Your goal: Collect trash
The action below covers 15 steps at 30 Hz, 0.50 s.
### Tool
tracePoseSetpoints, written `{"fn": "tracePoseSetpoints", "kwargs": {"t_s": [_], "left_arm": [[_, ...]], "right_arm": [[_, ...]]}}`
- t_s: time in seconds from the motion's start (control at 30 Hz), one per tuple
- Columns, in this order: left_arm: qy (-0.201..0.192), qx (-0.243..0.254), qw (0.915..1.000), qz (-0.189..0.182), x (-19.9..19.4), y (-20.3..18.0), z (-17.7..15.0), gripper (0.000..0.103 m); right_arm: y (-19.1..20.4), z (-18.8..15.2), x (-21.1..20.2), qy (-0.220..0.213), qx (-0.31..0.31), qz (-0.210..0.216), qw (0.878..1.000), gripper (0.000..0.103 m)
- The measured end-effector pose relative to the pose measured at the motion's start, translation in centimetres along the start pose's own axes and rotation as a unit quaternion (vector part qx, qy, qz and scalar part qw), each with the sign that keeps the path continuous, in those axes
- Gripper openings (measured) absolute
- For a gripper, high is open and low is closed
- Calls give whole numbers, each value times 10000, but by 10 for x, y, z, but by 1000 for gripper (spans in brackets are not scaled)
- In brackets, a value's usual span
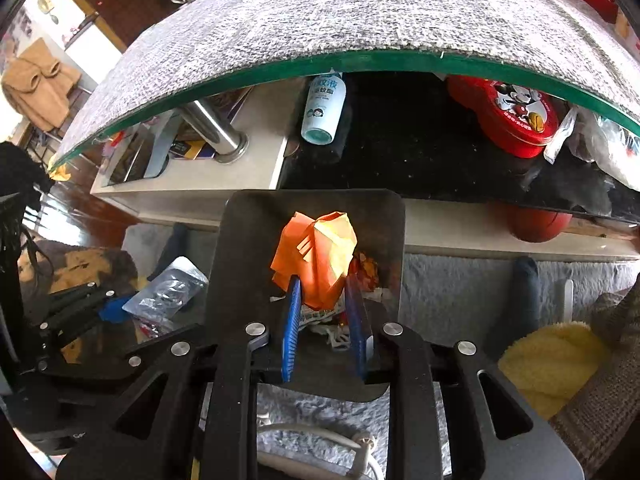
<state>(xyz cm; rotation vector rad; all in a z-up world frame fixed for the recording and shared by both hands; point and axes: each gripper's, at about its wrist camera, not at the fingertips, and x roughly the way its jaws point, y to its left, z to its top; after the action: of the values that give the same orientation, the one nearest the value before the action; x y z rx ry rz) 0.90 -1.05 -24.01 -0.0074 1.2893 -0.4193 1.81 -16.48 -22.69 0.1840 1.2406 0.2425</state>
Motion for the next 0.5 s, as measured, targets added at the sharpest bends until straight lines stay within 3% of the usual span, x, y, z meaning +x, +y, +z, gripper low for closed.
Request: {"fn": "tracePoseSetpoints", "kwargs": {"t_s": [0.07, 0.13, 0.2, 0.27, 0.33, 0.43, 0.5], "left_arm": [[-10, -27, 10000, 18, -1, 1, 0, 59], [-19, -50, 10000, 33, -2, 3, 0, 63], [-38, -70, 9999, 65, -4, 4, 0, 67], [-65, -89, 9999, 100, -7, 5, 1, 75], [-116, -117, 9998, 127, -11, 6, 1, 84], [-174, -151, 9996, 144, -17, 9, 2, 95], [-184, -170, 9996, 158, -21, 10, 3, 95]], "right_arm": [[-2, 1, -1, -31, 18, -43, 10000, 35], [-3, 3, -3, -72, 41, -81, 9999, 57], [-5, 5, -6, -128, 55, -128, 9998, 61], [-6, 7, -10, -181, 71, -182, 9996, 74], [-7, 8, -15, -265, 81, -239, 9993, 97], [-8, 11, -23, -340, 129, -167, 9992, 99], [-9, 13, -29, -391, 150, -181, 9990, 99]]}}
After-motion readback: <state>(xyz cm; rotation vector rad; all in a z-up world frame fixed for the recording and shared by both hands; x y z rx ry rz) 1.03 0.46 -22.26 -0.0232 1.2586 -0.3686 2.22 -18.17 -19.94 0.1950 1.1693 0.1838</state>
